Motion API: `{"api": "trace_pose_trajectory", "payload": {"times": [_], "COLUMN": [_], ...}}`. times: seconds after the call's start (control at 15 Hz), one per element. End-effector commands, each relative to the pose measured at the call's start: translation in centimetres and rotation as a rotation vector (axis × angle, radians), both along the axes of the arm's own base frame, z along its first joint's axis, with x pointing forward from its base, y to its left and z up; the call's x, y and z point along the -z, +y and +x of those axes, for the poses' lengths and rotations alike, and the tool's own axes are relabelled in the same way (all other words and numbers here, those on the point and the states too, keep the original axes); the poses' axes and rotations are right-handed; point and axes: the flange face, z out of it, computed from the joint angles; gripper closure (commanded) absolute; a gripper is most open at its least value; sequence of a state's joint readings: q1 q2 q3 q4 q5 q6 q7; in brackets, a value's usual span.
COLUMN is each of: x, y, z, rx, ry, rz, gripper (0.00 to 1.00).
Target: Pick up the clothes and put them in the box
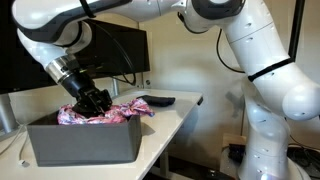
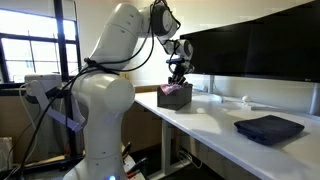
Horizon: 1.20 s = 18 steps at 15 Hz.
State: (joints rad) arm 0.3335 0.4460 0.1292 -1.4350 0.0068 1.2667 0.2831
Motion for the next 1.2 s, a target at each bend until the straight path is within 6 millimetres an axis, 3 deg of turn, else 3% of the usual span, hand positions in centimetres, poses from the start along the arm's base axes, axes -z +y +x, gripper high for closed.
{"api": "trace_pose_trajectory", "payload": {"times": [0.0,0.33,0.73,1.13], "x": [-2.8,-7.0,-11.0,-14.4], "y": [0.1,0.2,-1.4,-5.6], "z": [1.0,2.5,3.5,4.1], "rx": [-0.016,0.008,0.051,0.128], "ry": [-0.079,-0.199,-0.331,-0.433], "rz": [0.020,0.092,0.139,0.158], "gripper": [0.35,0.02,0.00,0.00]}}
